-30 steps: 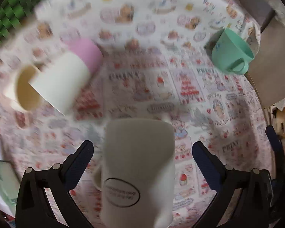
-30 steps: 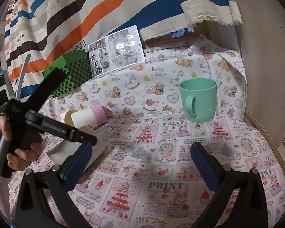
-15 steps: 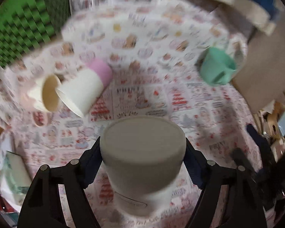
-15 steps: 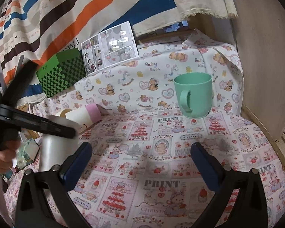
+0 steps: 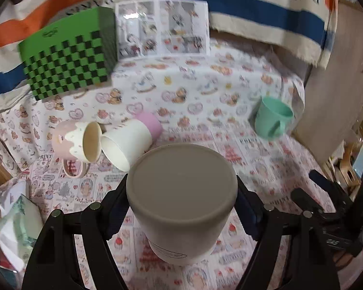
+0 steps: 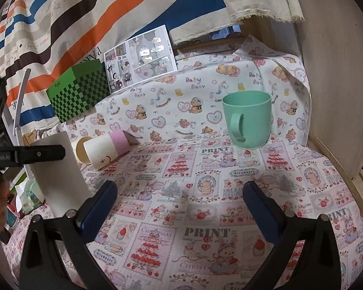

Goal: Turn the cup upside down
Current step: 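Lift the white mug with the left gripper and rotate it bottom-up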

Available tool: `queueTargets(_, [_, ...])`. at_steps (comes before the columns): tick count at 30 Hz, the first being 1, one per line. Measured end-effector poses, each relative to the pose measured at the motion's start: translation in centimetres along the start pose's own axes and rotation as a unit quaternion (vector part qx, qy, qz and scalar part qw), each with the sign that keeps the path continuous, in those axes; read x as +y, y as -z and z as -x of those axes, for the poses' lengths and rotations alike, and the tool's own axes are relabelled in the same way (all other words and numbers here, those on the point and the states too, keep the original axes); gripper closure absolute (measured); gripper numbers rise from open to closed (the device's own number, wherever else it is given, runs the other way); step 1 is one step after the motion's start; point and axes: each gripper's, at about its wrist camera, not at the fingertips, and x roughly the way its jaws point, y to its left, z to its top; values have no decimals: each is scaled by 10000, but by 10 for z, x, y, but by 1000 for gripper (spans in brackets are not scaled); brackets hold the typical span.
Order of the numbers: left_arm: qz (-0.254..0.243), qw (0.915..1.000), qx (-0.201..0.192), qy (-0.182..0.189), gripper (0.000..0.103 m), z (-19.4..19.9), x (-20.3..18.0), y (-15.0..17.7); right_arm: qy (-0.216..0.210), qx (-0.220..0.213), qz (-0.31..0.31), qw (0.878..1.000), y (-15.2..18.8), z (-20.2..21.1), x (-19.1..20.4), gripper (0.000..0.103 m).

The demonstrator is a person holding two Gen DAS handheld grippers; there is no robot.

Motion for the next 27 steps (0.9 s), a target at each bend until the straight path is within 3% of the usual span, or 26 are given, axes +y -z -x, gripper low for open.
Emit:
queueTargets(4, [-4,9990,-454,-7,27,-1,7,10,-6,-20,64,10000,0,0,2,0])
queueTargets(9, [171,9980,-572,190,27,-5,16,20,-14,-16,81,10000,0,0,2,0])
queueTargets(14, [5,9973,-734,-8,27,-10,13,34,-38,61,69,10000,0,-1,2,0])
queueTargets(25, [-107,9960,-891,-42,26,-21,10,45,-72,74,135,9999,0,-2,4,0])
queueTargets(26, [-142,9956,-922,-59,23,-20,10,47,-76,71,150,9998,0,-1,5,0])
queueTargets(27, [-162,9953,-954,-81,10,-19,9,48,-77,70,162,9998,0,-1,6,0])
